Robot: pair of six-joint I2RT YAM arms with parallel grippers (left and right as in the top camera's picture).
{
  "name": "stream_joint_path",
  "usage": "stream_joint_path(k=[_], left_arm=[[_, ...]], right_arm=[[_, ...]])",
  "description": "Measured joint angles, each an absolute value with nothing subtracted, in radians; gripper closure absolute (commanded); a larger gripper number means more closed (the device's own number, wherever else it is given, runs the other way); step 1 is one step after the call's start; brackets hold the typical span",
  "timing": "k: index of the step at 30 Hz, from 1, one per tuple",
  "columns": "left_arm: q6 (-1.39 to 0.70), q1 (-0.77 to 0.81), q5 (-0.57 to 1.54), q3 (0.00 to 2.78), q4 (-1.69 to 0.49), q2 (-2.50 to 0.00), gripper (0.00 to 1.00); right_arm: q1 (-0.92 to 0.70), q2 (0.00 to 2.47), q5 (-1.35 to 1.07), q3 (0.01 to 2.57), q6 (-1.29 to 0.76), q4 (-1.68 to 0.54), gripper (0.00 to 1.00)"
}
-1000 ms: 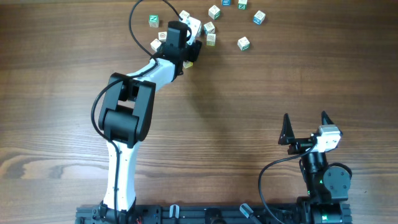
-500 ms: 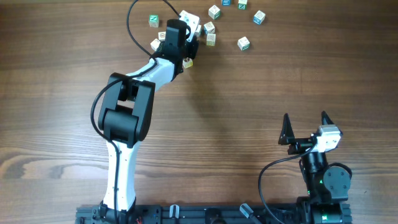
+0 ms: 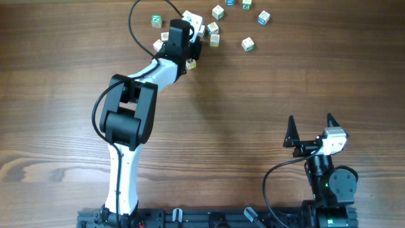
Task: Form a horizontal line
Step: 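Lower the left gripper and grasp the wooden 8 block, then carry the 8 block toward the table center with the left gripper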
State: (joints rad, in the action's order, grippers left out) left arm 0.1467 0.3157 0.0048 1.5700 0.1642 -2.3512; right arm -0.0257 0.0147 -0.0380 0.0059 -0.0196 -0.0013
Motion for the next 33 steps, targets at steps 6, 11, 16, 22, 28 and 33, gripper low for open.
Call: stream_joint_path(k=[6, 11, 16, 22, 28, 33], left_arm=[[0.136, 0.316, 0.005, 1.570, 0.110, -2.304, 0.76], [0.114, 0.316, 0.005, 1.570, 0.069, -2.211, 0.75], [0.103, 0.319, 0.005, 1.570, -0.005, -2.135, 0.71], [0.098, 0.338, 0.005, 1.570, -0.177, -2.053, 0.67], [0.081, 0.386, 0.005, 1.570, -0.334, -1.967, 0.69], [-0.006, 0.414, 0.005, 1.570, -0.477, -1.931, 0.73]], right_arm=[[-0.026, 0.015, -0.038, 0.006, -0.020, -0.001, 0.00], [-0.026, 0.015, -0.038, 0.006, -0.020, -0.001, 0.00], [-0.026, 0.015, -0.038, 0.006, -0.020, -0.001, 0.00], [-0.026, 0.015, -0.038, 0.006, -0.020, -0.001, 0.00], [-0.026, 0.015, -0.038, 0.006, -0.020, -0.001, 0.00], [-0.026, 0.015, -0.038, 0.006, -0.020, -0.001, 0.00]])
